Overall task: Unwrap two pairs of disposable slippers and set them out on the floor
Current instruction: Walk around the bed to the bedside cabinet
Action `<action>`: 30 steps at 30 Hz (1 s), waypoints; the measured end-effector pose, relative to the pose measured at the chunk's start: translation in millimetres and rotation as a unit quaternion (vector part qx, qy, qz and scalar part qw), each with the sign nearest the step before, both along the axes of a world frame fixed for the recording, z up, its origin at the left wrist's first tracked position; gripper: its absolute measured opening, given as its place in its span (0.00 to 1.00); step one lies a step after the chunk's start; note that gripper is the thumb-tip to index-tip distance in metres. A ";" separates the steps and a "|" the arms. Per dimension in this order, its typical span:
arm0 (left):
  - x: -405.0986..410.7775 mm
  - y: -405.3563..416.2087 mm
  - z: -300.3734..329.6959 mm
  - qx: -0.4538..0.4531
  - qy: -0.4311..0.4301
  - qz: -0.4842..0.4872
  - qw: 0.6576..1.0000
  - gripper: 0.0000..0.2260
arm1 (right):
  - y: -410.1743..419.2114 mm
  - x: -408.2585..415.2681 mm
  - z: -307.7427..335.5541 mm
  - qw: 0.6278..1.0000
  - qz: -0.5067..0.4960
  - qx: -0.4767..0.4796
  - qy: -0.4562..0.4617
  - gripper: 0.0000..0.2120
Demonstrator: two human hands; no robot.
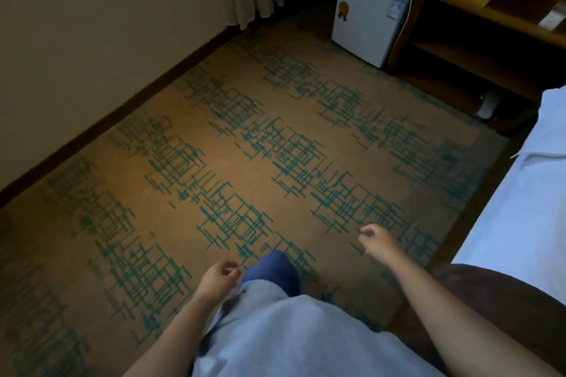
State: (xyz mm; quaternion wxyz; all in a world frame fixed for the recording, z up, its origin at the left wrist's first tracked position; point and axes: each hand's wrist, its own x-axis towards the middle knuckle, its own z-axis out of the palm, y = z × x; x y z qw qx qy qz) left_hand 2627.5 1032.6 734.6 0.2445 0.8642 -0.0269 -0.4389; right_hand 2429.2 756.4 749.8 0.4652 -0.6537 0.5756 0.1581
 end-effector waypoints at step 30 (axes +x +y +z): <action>128.9 -595.4 6.1 -0.053 -0.007 -0.417 0.907 0.11 | -243.8 3.4 -25.2 0.959 -0.276 0.055 0.036 0.10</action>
